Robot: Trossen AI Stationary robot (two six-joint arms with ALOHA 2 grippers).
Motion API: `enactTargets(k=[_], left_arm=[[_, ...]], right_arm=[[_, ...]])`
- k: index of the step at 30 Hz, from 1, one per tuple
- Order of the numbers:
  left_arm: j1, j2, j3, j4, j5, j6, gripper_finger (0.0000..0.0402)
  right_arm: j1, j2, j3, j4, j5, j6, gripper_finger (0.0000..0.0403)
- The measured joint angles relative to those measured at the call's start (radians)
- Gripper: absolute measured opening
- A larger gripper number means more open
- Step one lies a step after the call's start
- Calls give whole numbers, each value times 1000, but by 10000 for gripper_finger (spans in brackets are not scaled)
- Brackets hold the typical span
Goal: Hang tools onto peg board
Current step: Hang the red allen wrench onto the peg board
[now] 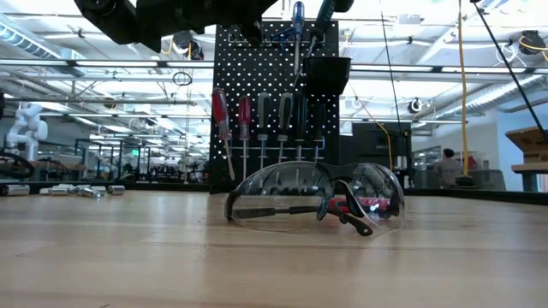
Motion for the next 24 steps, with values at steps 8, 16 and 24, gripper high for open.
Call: enactTargets(k=[8,16,24], left_arm=[[0,-1,-1,0,-32,-5,4],[1,-65,0,-122,-233,-6,3],[3,-188,-1,-198,-748,5,2]], right_arm=[[-5,-2,1,-90,42,6,67],[-3,-153,1,-377,102,-10,155],[-6,-357,1,-740,106,38,180]])
